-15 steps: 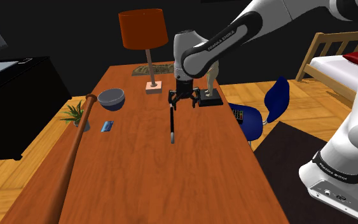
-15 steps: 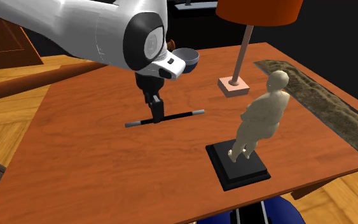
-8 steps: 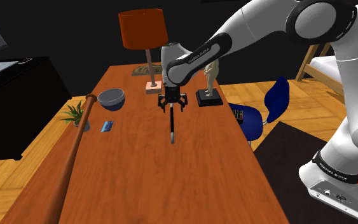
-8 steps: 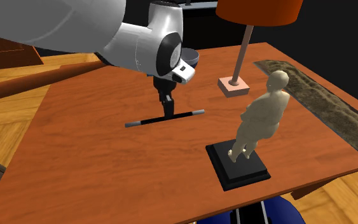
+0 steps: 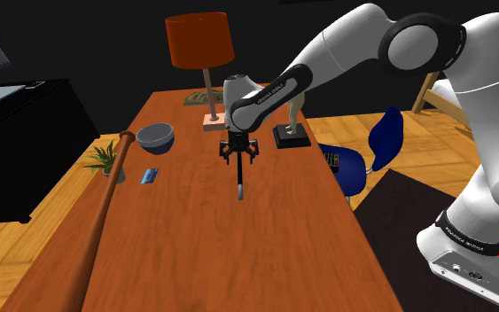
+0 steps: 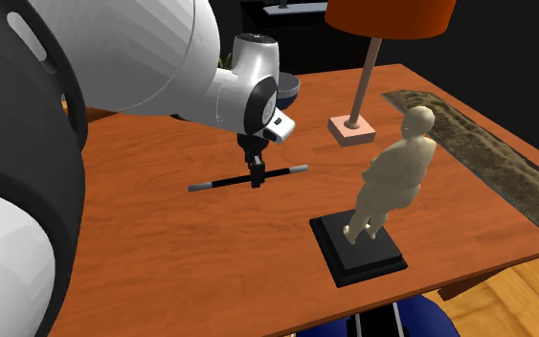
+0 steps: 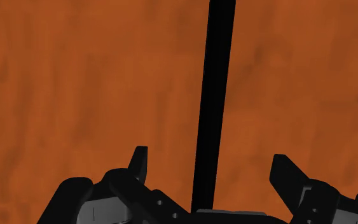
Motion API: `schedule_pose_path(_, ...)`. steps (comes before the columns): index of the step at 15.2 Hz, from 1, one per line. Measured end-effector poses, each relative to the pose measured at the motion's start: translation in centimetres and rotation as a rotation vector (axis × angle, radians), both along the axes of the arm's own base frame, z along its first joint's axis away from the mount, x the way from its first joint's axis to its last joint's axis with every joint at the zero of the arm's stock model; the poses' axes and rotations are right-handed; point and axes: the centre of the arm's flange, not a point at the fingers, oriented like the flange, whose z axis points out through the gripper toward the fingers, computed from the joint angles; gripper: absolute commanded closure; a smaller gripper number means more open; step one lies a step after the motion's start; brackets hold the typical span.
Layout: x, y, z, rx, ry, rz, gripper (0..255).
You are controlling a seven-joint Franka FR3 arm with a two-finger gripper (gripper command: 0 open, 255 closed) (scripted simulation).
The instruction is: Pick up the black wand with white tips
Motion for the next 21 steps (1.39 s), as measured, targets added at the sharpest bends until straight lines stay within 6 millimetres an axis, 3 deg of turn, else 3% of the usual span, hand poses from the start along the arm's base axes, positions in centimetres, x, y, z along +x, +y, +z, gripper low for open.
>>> schedule_pose_path(1,0.0,0.0,-0.4,0.000,0.000,0.000,0)
schedule_pose_path(2,0.0,0.0,-0.7,0.000,0.000,0.000,255)
schedule_pose_path(12,0.1,0.1,-0.9,0.000,0.000,-0.001,255)
schedule_pose_path(21,0.1,0.0,3.3,0.000,-0.001,0.000,255)
